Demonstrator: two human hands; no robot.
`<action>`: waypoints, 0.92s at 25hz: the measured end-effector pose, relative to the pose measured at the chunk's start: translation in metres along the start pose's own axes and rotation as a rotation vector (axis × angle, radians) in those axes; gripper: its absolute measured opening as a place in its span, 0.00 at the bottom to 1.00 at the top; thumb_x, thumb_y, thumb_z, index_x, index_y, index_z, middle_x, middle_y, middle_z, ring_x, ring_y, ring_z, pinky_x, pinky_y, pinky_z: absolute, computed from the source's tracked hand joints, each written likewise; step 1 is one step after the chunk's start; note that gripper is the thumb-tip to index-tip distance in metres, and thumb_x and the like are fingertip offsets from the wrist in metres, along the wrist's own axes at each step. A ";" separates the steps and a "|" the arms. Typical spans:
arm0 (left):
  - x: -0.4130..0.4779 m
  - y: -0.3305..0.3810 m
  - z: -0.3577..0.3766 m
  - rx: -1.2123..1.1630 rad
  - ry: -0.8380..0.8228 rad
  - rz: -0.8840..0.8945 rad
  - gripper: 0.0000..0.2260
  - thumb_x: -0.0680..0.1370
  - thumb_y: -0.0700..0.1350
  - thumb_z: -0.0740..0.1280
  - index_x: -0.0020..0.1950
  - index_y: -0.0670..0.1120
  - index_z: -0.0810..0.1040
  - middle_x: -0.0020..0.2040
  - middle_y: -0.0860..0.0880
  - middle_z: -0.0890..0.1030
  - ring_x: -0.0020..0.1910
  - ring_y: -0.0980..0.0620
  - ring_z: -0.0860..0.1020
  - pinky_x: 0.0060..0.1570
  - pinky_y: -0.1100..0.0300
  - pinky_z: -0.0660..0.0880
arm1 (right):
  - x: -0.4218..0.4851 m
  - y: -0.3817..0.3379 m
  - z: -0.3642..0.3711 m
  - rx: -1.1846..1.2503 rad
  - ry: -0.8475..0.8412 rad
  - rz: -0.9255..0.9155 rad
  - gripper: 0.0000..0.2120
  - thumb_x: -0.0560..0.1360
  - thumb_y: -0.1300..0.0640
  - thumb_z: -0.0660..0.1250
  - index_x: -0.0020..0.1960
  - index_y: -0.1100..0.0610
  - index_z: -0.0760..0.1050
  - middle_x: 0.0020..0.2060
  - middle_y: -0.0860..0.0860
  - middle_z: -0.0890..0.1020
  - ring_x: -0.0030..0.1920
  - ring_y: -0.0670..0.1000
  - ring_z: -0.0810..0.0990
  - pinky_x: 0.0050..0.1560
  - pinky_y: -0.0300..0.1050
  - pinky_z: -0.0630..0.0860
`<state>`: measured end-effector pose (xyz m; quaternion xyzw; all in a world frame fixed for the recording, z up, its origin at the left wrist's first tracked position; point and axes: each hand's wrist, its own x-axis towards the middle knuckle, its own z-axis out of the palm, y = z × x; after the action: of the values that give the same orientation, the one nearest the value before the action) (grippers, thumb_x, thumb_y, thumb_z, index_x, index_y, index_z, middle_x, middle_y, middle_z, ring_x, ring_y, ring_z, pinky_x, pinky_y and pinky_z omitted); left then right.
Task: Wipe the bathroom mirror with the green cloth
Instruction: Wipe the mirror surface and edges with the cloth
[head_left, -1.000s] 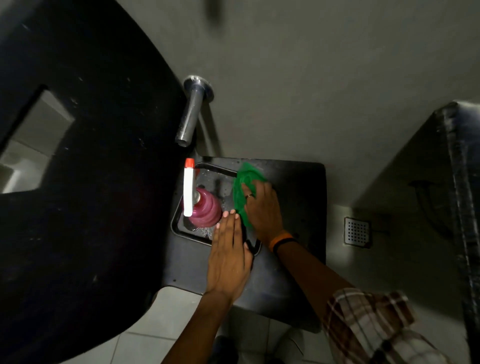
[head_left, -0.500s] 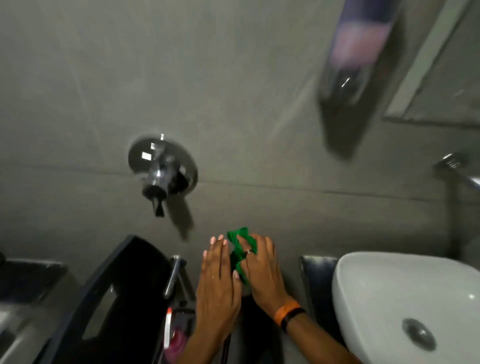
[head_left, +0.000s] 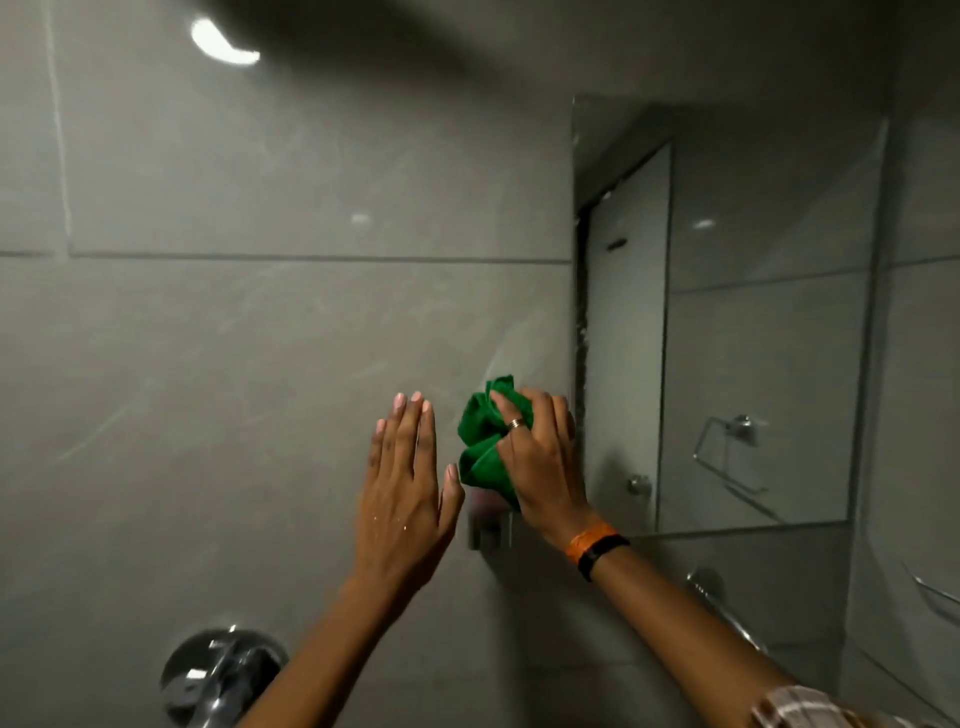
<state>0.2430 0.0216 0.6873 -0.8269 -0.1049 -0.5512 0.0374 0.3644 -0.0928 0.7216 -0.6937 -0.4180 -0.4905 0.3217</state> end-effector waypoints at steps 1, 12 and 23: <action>0.026 0.001 -0.001 0.010 0.028 0.031 0.30 0.82 0.50 0.53 0.80 0.36 0.57 0.81 0.39 0.59 0.82 0.44 0.52 0.80 0.48 0.49 | 0.024 0.008 -0.006 -0.041 0.072 -0.027 0.21 0.73 0.66 0.64 0.66 0.64 0.77 0.58 0.64 0.81 0.55 0.65 0.80 0.54 0.56 0.82; 0.216 0.010 0.009 0.072 0.206 0.258 0.30 0.83 0.52 0.53 0.81 0.37 0.54 0.82 0.38 0.56 0.82 0.43 0.50 0.81 0.46 0.50 | 0.234 0.075 -0.055 -0.277 0.521 -0.067 0.23 0.78 0.60 0.53 0.70 0.62 0.75 0.63 0.65 0.79 0.60 0.65 0.77 0.57 0.55 0.76; 0.277 0.020 0.058 0.118 0.263 0.256 0.32 0.82 0.55 0.48 0.81 0.37 0.53 0.82 0.38 0.55 0.82 0.43 0.49 0.81 0.46 0.47 | 0.270 0.145 0.016 -0.297 0.279 -0.021 0.33 0.79 0.42 0.49 0.82 0.51 0.53 0.82 0.55 0.54 0.83 0.58 0.49 0.80 0.69 0.44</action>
<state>0.4023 0.0488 0.9206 -0.7508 -0.0251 -0.6381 0.1690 0.5464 -0.0715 0.9680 -0.6544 -0.2997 -0.6415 0.2653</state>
